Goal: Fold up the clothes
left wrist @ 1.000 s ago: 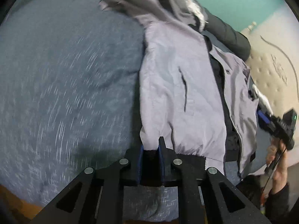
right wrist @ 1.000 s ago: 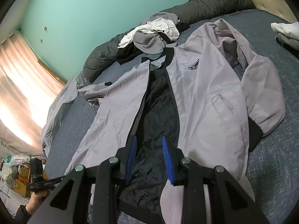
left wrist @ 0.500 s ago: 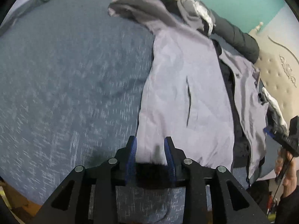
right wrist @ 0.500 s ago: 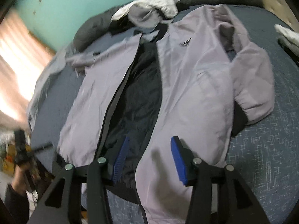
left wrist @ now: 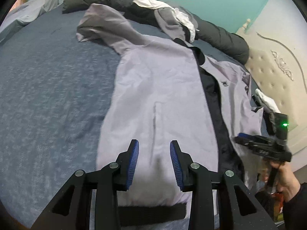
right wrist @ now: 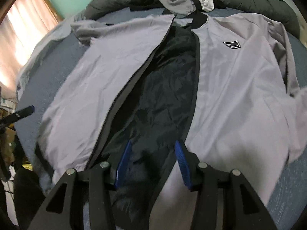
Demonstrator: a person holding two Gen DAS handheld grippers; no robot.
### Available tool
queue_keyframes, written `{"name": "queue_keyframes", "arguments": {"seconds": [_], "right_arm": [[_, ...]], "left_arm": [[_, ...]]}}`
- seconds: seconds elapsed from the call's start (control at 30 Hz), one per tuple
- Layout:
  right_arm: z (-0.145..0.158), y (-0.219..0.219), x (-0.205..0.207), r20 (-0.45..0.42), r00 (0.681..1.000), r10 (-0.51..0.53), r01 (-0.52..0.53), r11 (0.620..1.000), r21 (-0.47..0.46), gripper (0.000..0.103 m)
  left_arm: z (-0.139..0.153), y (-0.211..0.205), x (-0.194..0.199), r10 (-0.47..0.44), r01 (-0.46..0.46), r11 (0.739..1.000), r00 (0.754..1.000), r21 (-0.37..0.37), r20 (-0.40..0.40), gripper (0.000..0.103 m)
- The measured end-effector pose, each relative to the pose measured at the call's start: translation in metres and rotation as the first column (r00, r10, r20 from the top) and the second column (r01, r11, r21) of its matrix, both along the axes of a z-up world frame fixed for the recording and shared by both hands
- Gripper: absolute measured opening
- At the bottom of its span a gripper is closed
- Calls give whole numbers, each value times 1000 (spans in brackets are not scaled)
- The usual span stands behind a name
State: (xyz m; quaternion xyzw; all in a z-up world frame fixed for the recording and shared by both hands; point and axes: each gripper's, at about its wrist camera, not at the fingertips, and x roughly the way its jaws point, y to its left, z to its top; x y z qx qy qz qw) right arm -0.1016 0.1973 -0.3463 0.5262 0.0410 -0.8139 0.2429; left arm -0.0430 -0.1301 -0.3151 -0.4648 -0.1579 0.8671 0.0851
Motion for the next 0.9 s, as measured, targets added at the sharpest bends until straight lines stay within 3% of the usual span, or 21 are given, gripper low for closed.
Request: {"name": "queue_keyframes", "arguments": {"seconds": [0.23, 0.3, 0.4, 0.6, 0.9], "right_arm": [[-38, 6, -38, 75, 995, -62, 53, 991, 122, 48], [-42, 6, -40, 69, 997, -43, 33, 990, 136, 43], [-42, 10, -43, 56, 998, -29, 20, 988, 152, 23], [-40, 30, -50, 75, 996, -52, 43, 993, 108, 9], [2, 39, -60, 32, 997, -73, 76, 991, -108, 7]], "left_arm": [[-16, 14, -24, -6, 6, 1000, 1000, 12, -26, 37], [-22, 17, -31, -5, 6, 1000, 999, 15, -34, 37], [-28, 19, -35, -5, 6, 1000, 999, 25, -47, 37], [-35, 19, -36, 0, 3, 999, 998, 44, -70, 37], [-42, 18, -37, 9, -2, 997, 995, 77, -96, 37]]}}
